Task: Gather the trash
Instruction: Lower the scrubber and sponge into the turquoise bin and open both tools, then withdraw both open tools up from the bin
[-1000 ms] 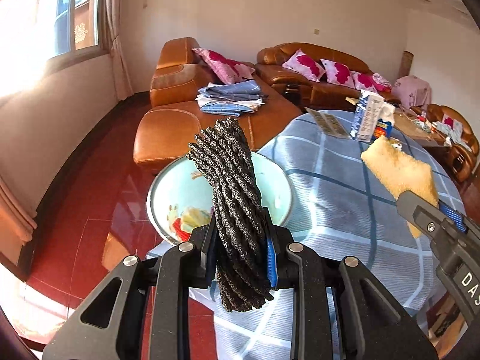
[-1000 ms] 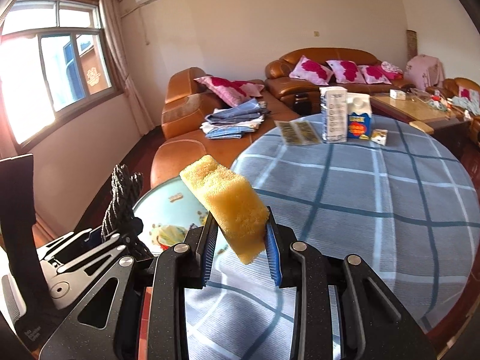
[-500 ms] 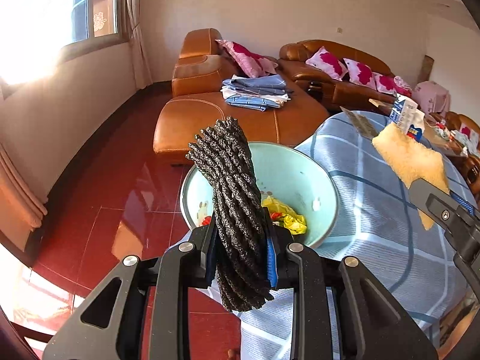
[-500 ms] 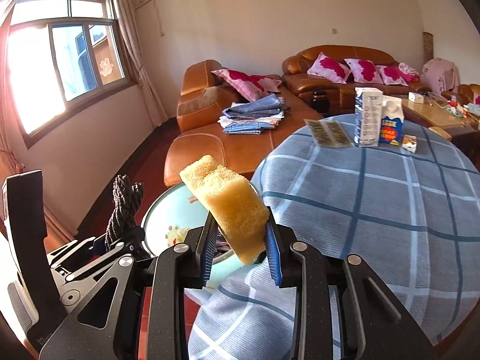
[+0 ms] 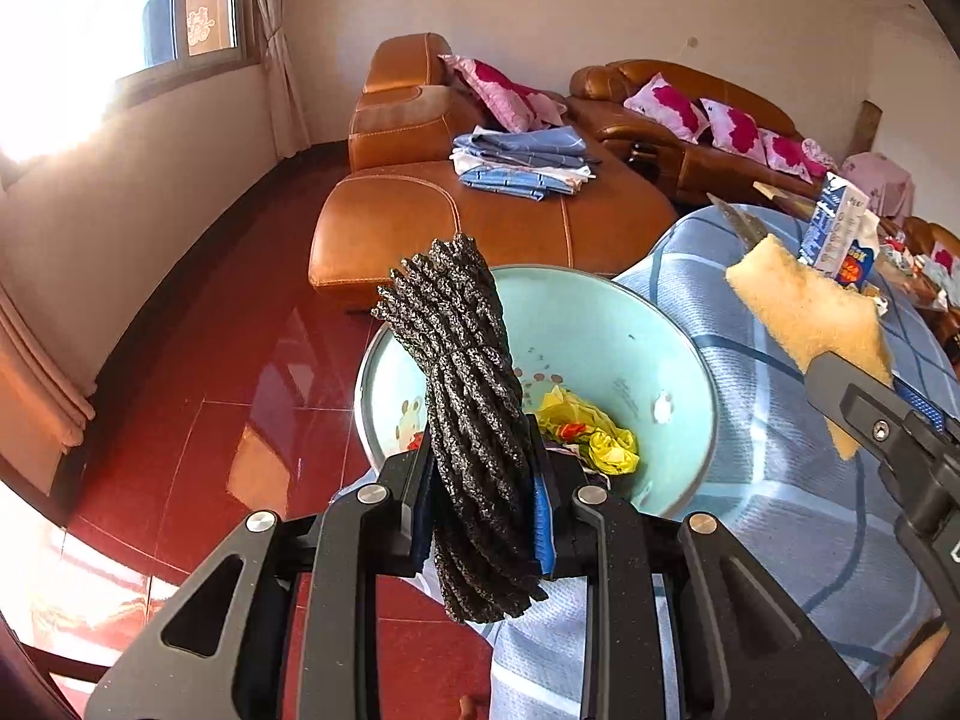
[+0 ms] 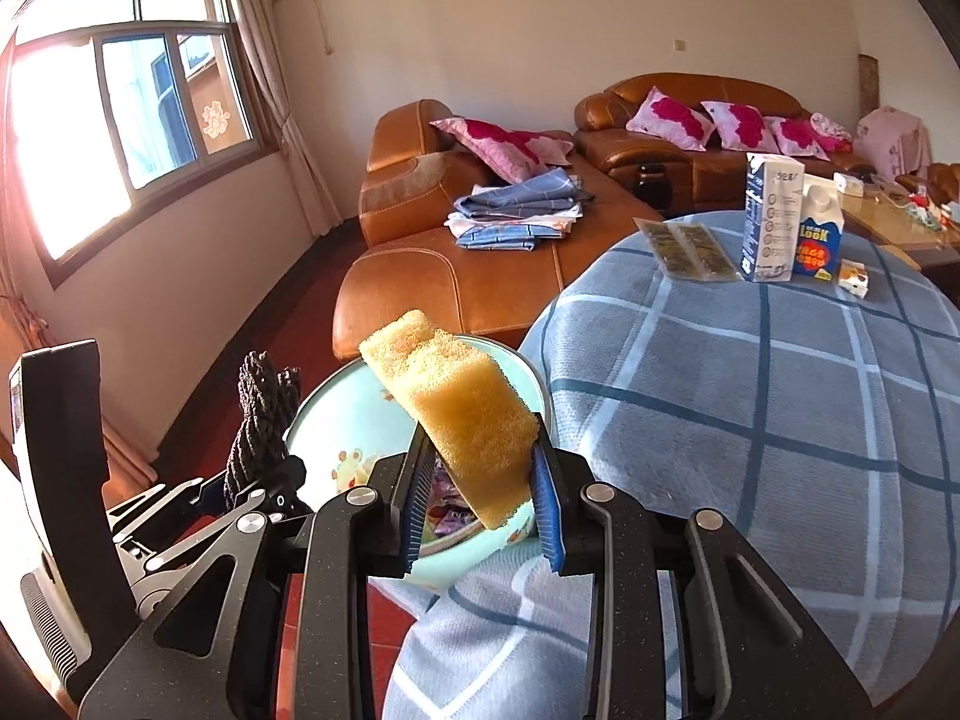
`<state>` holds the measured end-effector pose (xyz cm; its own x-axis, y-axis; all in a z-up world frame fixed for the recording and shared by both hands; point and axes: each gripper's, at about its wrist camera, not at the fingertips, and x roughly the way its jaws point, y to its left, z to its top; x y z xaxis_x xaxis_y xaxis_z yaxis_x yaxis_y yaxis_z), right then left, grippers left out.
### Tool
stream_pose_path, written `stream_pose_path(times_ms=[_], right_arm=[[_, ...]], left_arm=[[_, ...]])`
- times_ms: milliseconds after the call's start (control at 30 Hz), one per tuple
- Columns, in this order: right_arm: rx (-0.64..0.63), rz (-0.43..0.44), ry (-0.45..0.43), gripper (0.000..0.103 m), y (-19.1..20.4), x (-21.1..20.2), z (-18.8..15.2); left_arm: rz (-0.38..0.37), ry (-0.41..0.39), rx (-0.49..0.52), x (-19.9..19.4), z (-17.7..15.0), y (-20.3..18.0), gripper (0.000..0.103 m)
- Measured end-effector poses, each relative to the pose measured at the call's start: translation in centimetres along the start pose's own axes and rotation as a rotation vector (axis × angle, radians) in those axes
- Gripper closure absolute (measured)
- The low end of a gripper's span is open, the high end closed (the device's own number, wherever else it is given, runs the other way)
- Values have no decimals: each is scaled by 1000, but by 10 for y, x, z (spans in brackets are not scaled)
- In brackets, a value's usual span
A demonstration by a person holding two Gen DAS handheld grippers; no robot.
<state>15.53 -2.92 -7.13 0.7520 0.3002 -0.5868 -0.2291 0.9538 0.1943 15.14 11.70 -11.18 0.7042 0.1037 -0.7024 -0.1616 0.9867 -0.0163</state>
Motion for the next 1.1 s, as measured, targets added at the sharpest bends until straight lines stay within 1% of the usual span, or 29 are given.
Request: stream_pose_path(times_ms=[100,200,300,400,433,467,500,567,600,633,667,733,867,900,933,1000,1100], right_arm=[[9,2,15,72,0,18,6],[24,18,40,72,-2,33,12],[29,37,70,71,-2,50,17],[37,46,93,69,-4,65,19],[42,57,101,68,-4,69,20],[48,77,109,66,-5,74,20],[54,98,115,64,-7,78,20],[63,121,107,63,-10,79,21],[67,133,100,60,-11,78,22],[79,146,92,58,-15,76,23],[90,149,86,54,-17,75,24],[119,182,66,47,-22,68,27],[130,188,55,47,-22,58,33],[140,190,50,46,-23,54,34],[151,191,42,45,-24,49,34],[160,177,26,36,-25,39,34],[155,138,2,32,-24,22,28]], left_arm=[[16,7,8,11,7,0,78],[6,27,-2,22,14,2,78],[18,43,10,33,20,1,77],[13,73,16,47,25,-1,75],[10,87,7,51,25,0,65],[9,93,-3,54,27,2,47],[16,88,-8,55,27,3,42],[42,68,7,53,28,3,36],[44,64,7,52,28,5,31],[48,62,-5,51,29,7,19],[53,58,-15,49,28,9,16],[59,52,-19,45,27,12,15],[71,42,-17,35,25,13,12],[82,27,-15,29,24,13,11],[91,15,-14,25,24,14,7],[103,-13,-15,14,22,14,6],[109,-48,-31,-4,16,18,6]])
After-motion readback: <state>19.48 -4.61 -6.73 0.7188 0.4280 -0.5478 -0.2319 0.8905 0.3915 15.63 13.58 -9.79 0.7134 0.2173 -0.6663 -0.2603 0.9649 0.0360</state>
